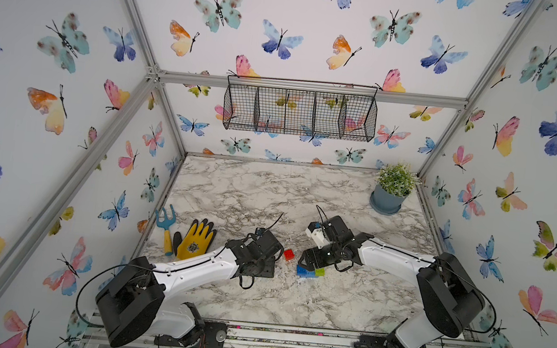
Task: Assemble the letter y with lego
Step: Pick up the lego brick from the center of the board.
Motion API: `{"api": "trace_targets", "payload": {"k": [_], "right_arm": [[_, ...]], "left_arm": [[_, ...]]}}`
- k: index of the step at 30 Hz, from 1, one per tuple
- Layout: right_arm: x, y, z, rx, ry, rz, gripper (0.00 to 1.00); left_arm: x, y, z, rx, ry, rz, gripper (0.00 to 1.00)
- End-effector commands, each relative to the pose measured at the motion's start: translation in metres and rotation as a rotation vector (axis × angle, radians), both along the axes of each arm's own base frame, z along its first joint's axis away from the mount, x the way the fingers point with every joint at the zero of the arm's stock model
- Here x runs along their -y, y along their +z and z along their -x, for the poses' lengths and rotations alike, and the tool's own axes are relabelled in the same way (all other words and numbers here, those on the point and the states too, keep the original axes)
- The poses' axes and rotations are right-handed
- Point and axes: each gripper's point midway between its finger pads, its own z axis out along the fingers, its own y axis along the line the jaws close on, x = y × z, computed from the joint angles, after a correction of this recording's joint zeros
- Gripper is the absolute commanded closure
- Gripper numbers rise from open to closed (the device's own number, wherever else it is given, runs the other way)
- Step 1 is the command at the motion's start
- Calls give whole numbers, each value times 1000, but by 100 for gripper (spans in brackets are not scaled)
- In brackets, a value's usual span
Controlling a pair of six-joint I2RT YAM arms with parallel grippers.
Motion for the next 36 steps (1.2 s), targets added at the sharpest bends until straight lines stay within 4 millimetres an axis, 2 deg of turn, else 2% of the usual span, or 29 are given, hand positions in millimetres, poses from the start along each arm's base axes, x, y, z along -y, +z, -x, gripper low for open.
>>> {"api": "trace_targets", "payload": {"k": [1, 8, 14, 22, 29, 36], "right_arm": [[0, 2, 16, -37, 49, -45, 17], [10, 0, 35, -85, 67, -38, 18], [18, -4, 33, -13, 53, 56, 23], [12, -18, 34, 63, 87, 208, 27], [10, -18, 29, 113, 77, 258, 35], [8, -25, 33, 128, 97, 315, 42]], "left_arm": [[-7, 1, 2, 0, 15, -26, 34], [-5, -3, -1, -12, 13, -47, 34], [-6, -5, 0, -15, 21, -49, 34], [-9, -3, 1, -12, 38, -45, 34], [-13, -4, 4, -13, 50, -44, 34], [-18, -4, 4, -12, 61, -47, 34]]}}
